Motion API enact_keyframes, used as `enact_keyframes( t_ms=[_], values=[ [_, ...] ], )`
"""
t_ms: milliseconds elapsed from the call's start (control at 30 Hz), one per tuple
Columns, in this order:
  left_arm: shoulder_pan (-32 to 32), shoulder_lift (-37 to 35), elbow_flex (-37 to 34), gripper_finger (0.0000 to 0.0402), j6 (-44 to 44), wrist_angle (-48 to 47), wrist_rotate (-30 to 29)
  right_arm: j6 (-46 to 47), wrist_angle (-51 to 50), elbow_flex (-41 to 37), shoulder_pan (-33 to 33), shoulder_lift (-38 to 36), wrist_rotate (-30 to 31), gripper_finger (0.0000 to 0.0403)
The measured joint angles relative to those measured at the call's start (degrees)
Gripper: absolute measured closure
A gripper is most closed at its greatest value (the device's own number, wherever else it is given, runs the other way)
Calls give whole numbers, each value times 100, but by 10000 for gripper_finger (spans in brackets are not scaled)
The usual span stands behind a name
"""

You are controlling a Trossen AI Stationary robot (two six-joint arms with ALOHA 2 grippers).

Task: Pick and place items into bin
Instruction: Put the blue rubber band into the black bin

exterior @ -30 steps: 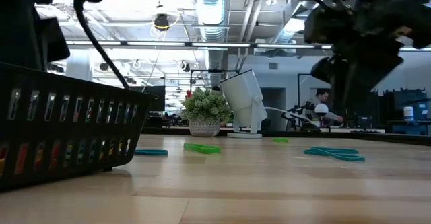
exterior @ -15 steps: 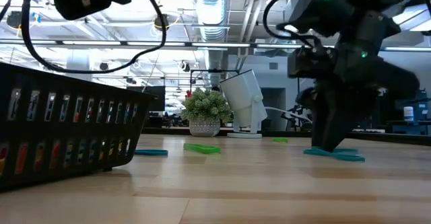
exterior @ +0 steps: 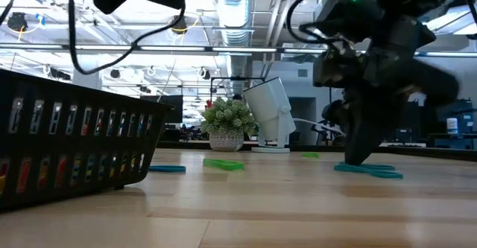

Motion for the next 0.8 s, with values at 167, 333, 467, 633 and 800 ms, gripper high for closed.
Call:
enact_keyframes(
  t_ms=[167,333,467,633,800],
  values=[
    [102,19,-47,332,191,1,-183,-45,585,16,197,-396,-76,394],
    [294,19,-147,332,14,9,-340,-463,1372,25,174,-1047,94,398],
    [510,19,-237,332,224,243,-171,-851,1871,29,13,-1353,241,401],
    [789,126,-250,332,1266,1078,-140,-1096,2828,25,-192,-1346,252,402],
    [1086,367,-249,332,2444,2008,526,-1099,3814,76,-335,-822,142,402]
  ],
)
